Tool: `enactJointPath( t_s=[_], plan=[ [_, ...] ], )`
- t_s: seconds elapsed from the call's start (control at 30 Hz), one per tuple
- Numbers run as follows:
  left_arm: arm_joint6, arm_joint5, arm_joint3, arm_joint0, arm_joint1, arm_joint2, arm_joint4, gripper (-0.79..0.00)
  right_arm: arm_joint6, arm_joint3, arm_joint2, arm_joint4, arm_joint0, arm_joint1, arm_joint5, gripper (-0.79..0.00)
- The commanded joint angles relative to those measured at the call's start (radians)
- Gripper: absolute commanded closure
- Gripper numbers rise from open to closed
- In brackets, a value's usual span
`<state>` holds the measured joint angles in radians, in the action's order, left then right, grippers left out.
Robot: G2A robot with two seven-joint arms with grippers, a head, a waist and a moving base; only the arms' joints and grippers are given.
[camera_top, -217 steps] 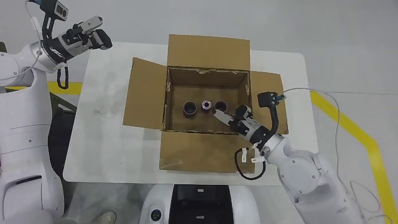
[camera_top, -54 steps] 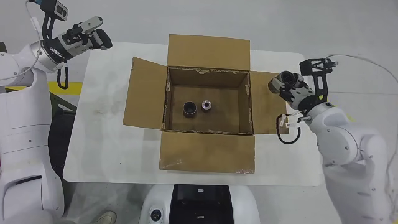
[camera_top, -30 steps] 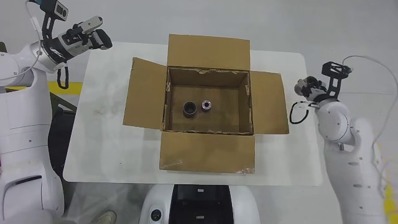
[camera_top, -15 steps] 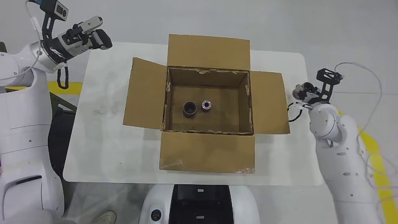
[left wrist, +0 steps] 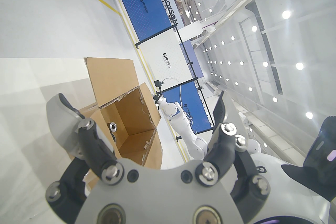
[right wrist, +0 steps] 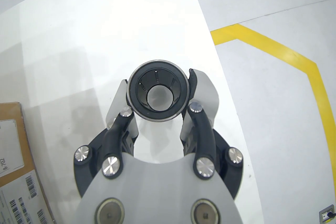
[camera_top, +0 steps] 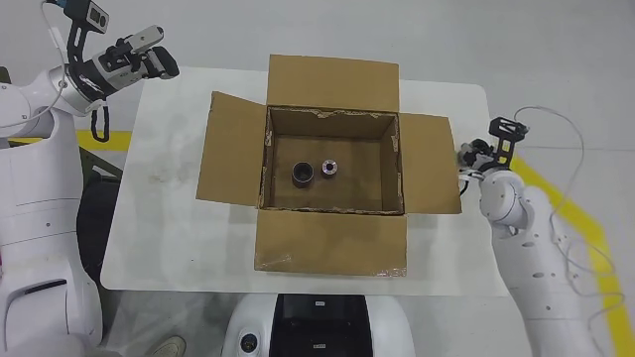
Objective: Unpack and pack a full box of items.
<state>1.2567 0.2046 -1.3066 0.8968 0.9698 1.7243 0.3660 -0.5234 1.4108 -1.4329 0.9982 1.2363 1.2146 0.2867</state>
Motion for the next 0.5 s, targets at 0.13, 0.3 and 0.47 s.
enactJointPath(
  t_s=[0.13,0.3,0.47],
  plan=[
    [0.000,0.000,0.000,0.000,0.000,0.000,0.000,-0.785,-0.004,0.012,0.002,0.007,0.014,0.002,0.006,-0.385],
    [0.000,0.000,0.000,0.000,0.000,0.000,0.000,-0.785,-0.020,0.028,-0.010,-0.009,0.025,0.002,0.002,-0.480],
    [0.000,0.000,0.000,0.000,0.000,0.000,0.000,-0.785,0.004,0.079,-0.052,-0.012,0.036,-0.002,0.022,-0.686]
  ],
)
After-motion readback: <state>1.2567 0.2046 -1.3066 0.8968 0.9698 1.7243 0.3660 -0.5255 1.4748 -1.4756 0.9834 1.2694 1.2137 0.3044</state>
